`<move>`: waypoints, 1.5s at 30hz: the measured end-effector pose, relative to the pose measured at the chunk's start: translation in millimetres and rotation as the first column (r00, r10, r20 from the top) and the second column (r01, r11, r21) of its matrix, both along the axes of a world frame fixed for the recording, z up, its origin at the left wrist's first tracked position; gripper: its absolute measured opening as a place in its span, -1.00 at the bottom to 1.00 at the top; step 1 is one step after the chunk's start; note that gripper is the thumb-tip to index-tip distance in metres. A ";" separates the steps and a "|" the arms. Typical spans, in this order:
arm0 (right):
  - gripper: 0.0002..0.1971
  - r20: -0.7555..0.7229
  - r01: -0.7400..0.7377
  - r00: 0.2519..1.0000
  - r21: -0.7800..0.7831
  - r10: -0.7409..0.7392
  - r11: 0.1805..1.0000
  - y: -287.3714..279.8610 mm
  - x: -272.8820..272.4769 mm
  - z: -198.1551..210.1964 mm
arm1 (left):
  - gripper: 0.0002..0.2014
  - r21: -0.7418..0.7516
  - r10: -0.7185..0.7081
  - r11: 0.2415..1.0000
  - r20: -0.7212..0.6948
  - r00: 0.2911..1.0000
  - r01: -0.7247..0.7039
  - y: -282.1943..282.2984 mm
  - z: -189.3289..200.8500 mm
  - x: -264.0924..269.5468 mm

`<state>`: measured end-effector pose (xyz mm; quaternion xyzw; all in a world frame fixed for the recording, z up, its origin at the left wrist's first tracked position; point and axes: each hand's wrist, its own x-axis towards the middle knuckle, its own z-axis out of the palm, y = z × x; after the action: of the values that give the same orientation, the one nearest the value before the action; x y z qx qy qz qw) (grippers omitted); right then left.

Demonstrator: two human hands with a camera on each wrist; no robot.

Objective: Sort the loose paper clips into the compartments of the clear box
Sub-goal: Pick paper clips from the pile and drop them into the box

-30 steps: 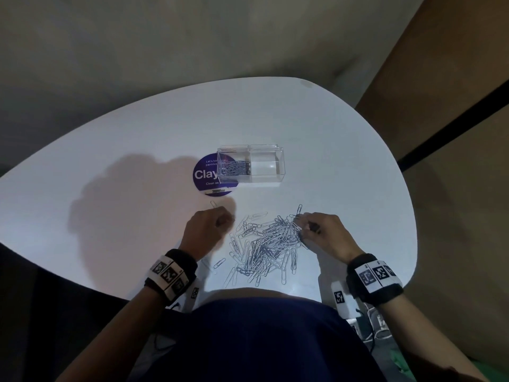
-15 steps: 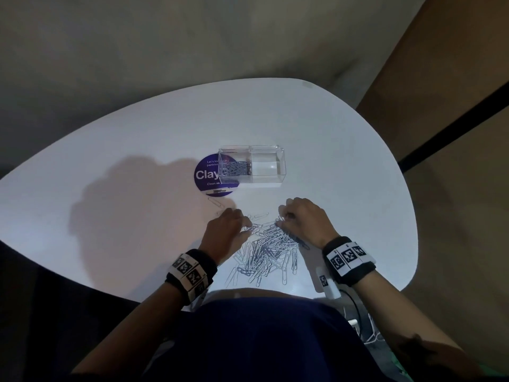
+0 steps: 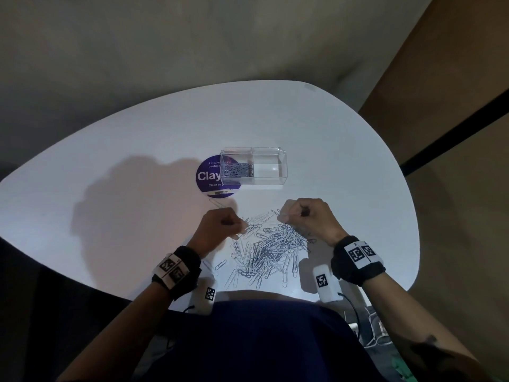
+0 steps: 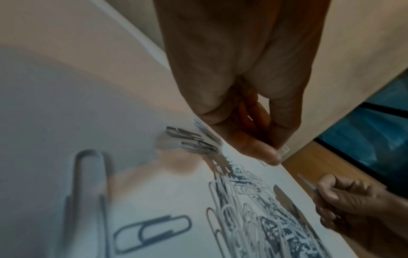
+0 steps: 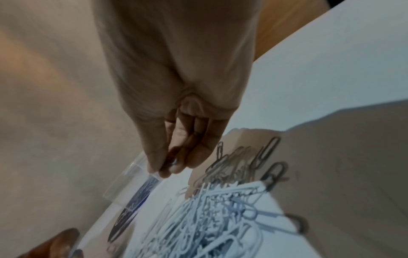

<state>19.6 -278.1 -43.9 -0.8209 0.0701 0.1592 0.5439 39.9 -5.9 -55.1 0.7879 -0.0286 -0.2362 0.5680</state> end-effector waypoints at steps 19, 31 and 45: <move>-0.70 -0.407 0.324 0.906 0.493 -0.115 0.808 -5.2 -9.9 -6.3 | -0.96 0.361 -0.136 0.930 0.159 0.978 0.070 -24.5 0.9 3.7; -0.69 -0.426 0.313 0.896 0.413 -0.122 0.855 -9.9 -9.5 -7.8 | -0.91 0.459 -0.288 0.881 0.328 0.900 0.114 -23.9 -3.4 -0.9; -0.92 0.042 -0.222 0.965 -0.383 0.257 0.896 24.0 -7.1 -15.2 | -0.89 0.547 -0.187 0.837 0.310 0.932 -0.013 6.6 6.4 4.3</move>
<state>12.5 -254.1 -59.1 -0.9184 -0.0274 0.1710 0.3556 44.2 0.6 -48.7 0.9427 -0.0981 -0.1164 0.2971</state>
